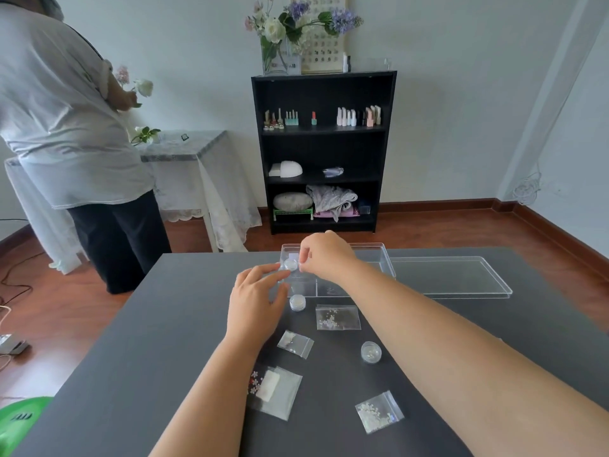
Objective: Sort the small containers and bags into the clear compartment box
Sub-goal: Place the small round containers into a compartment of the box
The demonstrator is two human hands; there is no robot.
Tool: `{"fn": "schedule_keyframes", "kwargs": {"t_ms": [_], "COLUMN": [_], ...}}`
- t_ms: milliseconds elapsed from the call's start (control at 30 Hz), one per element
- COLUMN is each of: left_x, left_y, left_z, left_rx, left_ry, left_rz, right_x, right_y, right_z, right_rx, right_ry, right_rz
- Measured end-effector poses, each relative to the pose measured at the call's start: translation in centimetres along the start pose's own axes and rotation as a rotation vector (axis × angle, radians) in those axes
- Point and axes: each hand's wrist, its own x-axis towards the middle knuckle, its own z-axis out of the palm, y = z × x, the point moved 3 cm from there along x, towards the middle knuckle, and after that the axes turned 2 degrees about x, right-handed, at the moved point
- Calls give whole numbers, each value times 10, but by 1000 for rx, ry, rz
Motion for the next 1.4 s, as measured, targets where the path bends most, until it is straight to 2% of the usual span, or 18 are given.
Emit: {"fn": "schedule_keyframes", "kwargs": {"t_ms": [133,233,400,567,733,867,933,1000,1100,1200,1300,1400], "left_x": [0,1,2,1,-1,-6,-7,-10,-15,-18,-20,-22], "left_y": [-2,-2,-2,-4,-2,1,3,8,18,26,28,29], "left_z": [1,1,-1,1,-1,-8,-13,-16,-12,-3,4,8], "left_rx": [-12,-6,-13,-18,-26,-70,-105,-119,-74,69,162,154], "left_ry": [52,41,31,12,-8,0,48,30,-119,-243,-283,-296], "left_rz": [5,3,-1,2,0,9,7,23,113,156,158,131], "right_x": [13,19,21,15,7,-27,-57,-88,-124,-145,-162,-174], "right_y": [-13,-20,-19,-14,-8,7,16,26,42,61,73,77], "right_z": [5,6,5,5,6,-22,-33,-37,-30,-18,-6,2], "right_rx": [-324,-454,-441,-412,-273,76,226,306,377,447,451,473], "right_ry": [-1,-31,-97,-114,-43,264,334,312,171,74,51,50], "right_rz": [-28,-11,40,14,-65,-91,-79,-59,-33,38,48,46]}}
